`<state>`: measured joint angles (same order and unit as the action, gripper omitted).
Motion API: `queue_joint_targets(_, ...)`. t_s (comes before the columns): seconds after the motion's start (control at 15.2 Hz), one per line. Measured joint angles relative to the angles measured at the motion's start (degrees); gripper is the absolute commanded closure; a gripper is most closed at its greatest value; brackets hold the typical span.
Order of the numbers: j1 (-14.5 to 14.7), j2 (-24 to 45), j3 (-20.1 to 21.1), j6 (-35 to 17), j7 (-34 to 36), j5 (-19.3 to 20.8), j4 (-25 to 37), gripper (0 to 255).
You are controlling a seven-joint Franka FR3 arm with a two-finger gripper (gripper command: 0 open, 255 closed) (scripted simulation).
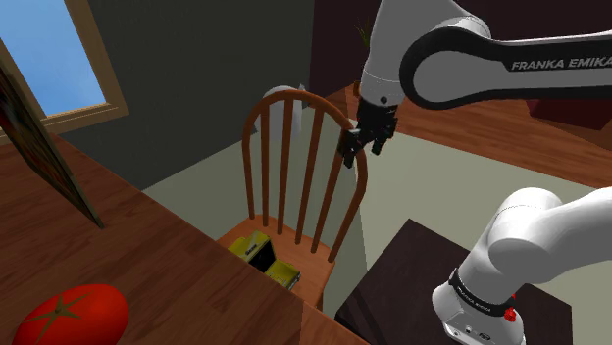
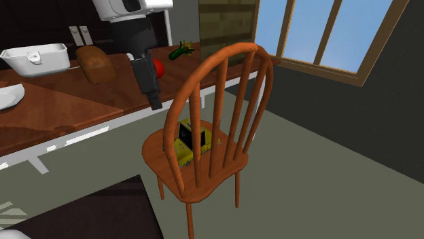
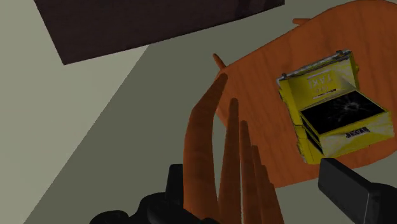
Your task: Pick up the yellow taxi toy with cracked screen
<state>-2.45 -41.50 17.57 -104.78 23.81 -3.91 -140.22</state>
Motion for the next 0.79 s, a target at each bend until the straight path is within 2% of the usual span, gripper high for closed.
queue_joint_targets(0.46, -2.2, 9.0, 11.0, -7.1, 18.9, -4.2, 0.3, 0)
queue_joint_targets(0.79, -5.6, 19.2, 19.0, -12.5, 33.1, -3.7, 3.8, 0)
